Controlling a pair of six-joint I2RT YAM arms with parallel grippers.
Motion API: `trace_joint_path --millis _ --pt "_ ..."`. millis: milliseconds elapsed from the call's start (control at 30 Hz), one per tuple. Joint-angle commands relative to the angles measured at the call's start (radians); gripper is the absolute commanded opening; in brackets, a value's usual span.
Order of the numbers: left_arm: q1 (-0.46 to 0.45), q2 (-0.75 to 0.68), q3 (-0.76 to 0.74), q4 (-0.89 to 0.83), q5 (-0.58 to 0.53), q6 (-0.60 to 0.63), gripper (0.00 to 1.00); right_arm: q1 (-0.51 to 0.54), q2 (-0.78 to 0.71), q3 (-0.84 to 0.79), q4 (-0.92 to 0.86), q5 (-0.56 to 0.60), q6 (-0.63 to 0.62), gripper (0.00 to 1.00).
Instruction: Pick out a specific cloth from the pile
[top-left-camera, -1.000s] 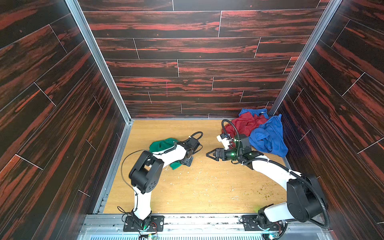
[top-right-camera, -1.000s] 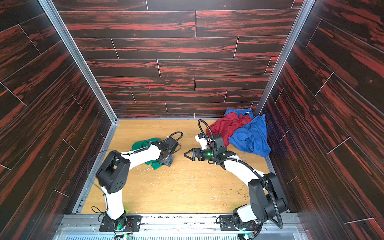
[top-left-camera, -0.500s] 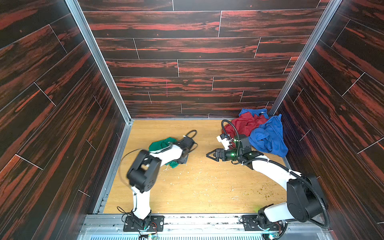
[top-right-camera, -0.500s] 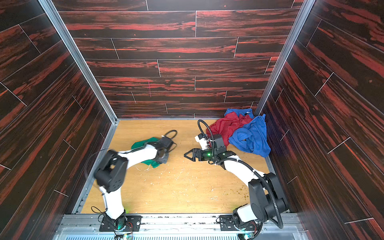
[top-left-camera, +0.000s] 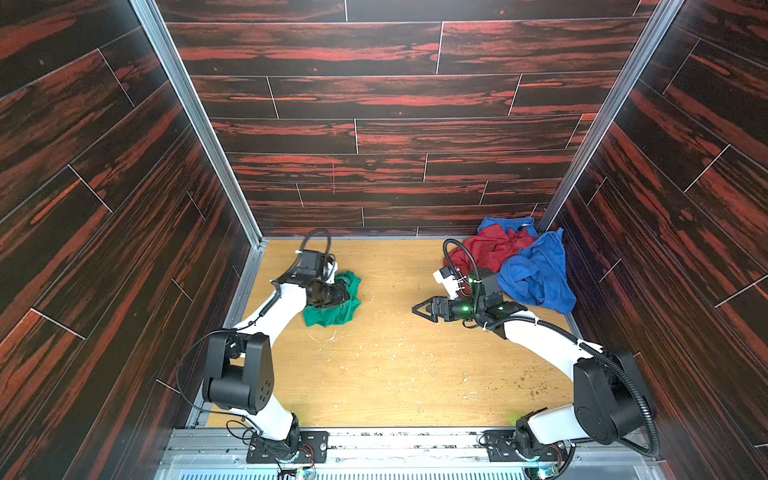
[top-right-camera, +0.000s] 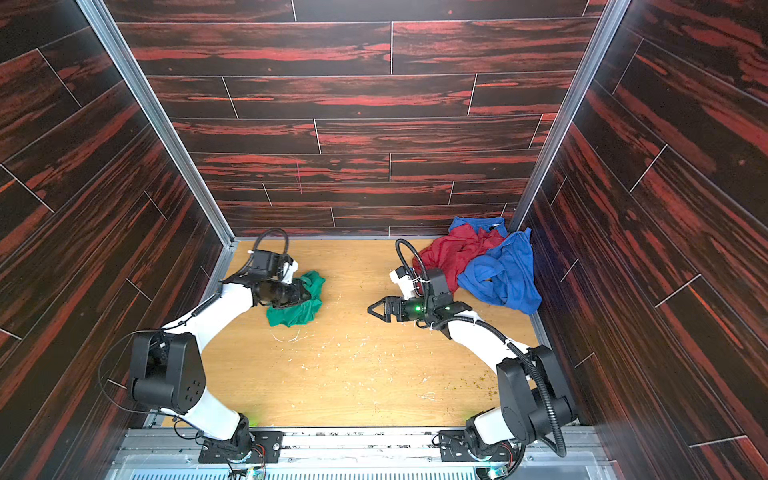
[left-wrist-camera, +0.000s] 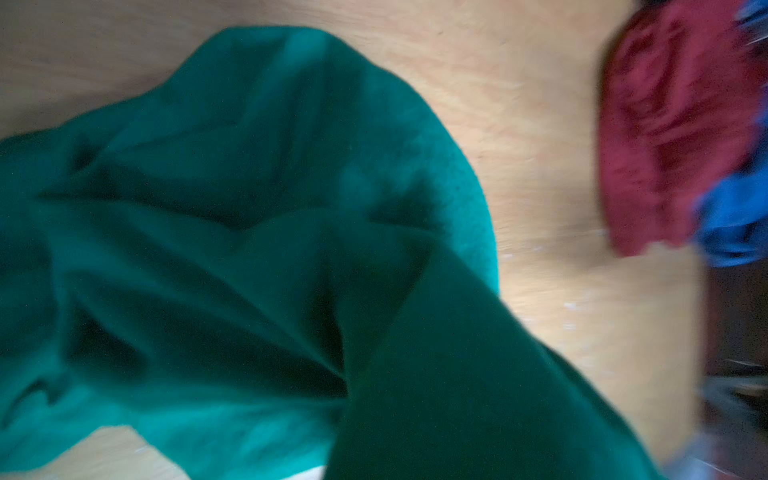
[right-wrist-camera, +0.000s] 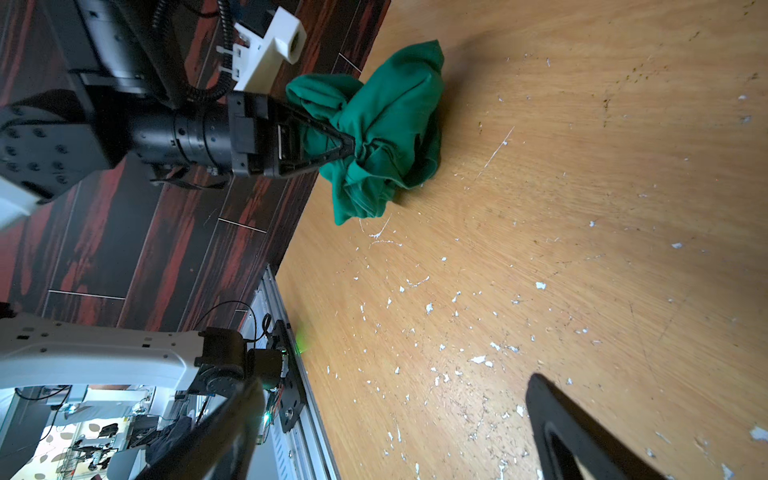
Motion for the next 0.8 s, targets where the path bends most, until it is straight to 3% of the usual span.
trace_joint_path --millis 0,67,200,300,500,767 --pt "0.081 -0.031 -0.068 0.163 0.226 -0.134 0.0 0.004 0.004 -0.019 0.006 -0.013 -0.004 0.99" --pt "0.132 -0.02 -0.088 0.229 0.308 -0.178 0.0 0.004 0.003 -0.022 0.003 -0.013 -0.006 0.99" --pt "0.199 0.042 -0.021 0.022 0.263 -0.058 0.0 0.004 0.008 -0.021 0.007 -0.016 -0.006 0.99" --pt "0.248 0.038 -0.043 0.04 0.277 -0.057 0.0 0.004 0.012 -0.016 0.007 -0.017 -0.005 0.99" --pt "0.28 0.102 0.037 -0.192 -0.032 0.059 0.0 0.004 0.032 -0.006 0.017 -0.027 0.004 0.99" --pt "0.284 0.269 0.079 -0.225 -0.306 0.068 0.0 0.004 0.032 -0.002 0.014 -0.027 0.01 0.99"
